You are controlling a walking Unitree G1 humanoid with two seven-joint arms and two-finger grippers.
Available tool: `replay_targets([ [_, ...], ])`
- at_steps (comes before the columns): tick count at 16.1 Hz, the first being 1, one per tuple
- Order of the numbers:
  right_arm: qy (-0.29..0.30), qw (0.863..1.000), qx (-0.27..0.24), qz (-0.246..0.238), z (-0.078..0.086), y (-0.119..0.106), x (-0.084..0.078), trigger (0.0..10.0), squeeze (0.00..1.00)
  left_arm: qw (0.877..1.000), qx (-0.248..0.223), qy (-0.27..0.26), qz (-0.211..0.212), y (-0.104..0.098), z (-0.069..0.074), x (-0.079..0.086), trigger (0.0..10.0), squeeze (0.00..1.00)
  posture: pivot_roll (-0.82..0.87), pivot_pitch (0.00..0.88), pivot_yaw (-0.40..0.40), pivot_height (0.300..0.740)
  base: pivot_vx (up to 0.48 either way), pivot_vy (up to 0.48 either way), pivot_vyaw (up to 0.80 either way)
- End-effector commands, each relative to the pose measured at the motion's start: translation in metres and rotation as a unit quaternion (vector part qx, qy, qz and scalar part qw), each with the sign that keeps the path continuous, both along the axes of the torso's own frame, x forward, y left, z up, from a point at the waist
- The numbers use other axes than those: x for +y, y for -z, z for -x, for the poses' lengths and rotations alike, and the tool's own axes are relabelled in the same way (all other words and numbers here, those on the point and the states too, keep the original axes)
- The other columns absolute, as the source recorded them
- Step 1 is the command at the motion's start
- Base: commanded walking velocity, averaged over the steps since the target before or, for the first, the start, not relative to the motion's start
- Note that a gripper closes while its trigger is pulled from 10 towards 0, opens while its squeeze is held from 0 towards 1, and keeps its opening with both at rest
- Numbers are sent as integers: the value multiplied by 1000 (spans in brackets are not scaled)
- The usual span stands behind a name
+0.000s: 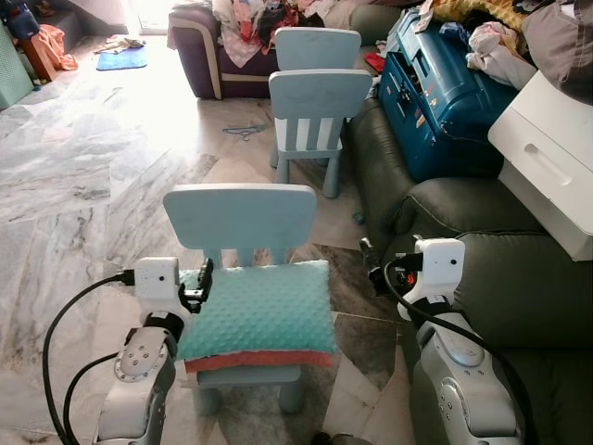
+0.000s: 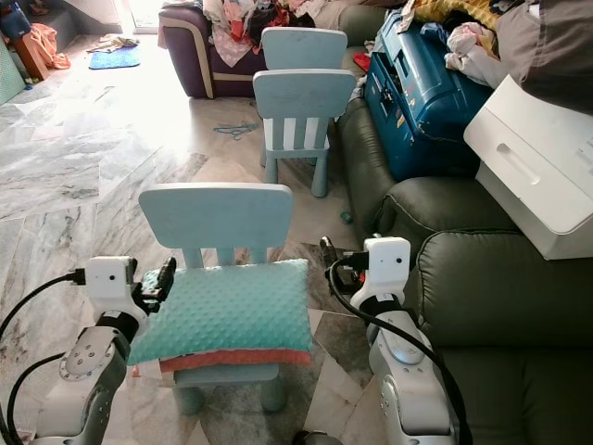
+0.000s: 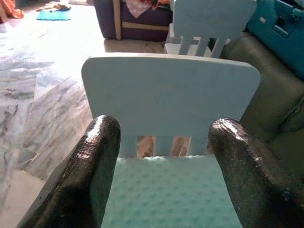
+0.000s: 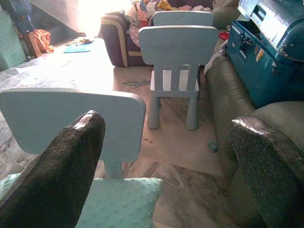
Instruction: Move the pillow to the sofa
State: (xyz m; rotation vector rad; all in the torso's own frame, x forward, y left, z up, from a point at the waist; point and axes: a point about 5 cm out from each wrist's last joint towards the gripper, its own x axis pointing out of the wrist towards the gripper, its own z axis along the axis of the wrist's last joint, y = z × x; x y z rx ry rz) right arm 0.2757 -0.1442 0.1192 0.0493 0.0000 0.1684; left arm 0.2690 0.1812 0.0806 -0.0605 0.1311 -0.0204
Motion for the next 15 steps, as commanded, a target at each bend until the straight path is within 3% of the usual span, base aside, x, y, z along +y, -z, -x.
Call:
replay_targets([
  [1, -3, 1000, -1, 1, 1, -2, 1, 10000, 0, 1000, 3, -1, 0, 0, 0, 1, 10000, 0, -88, 102, -36, 740, 0, 0, 0],
  [3, -4, 1000, -1, 1, 1, -2, 1, 10000, 0, 1000, 8, -2, 0, 0, 0, 1, 10000, 0, -87, 102, -35, 740, 0, 0, 0],
  [11, -5, 1000, 0, 2, 0, -1, 2, 10000, 0, 1000, 12, -1, 4, 1, -1, 0, 10000, 0, -84, 95, -31, 740, 0, 450, 0],
  [15, -8, 1000, 0, 3, -1, 0, 3, 10000, 0, 1000, 8, 13, -6, 0, -1, -3, 10000, 0, -83, 91, -29, 740, 0, 0, 0],
])
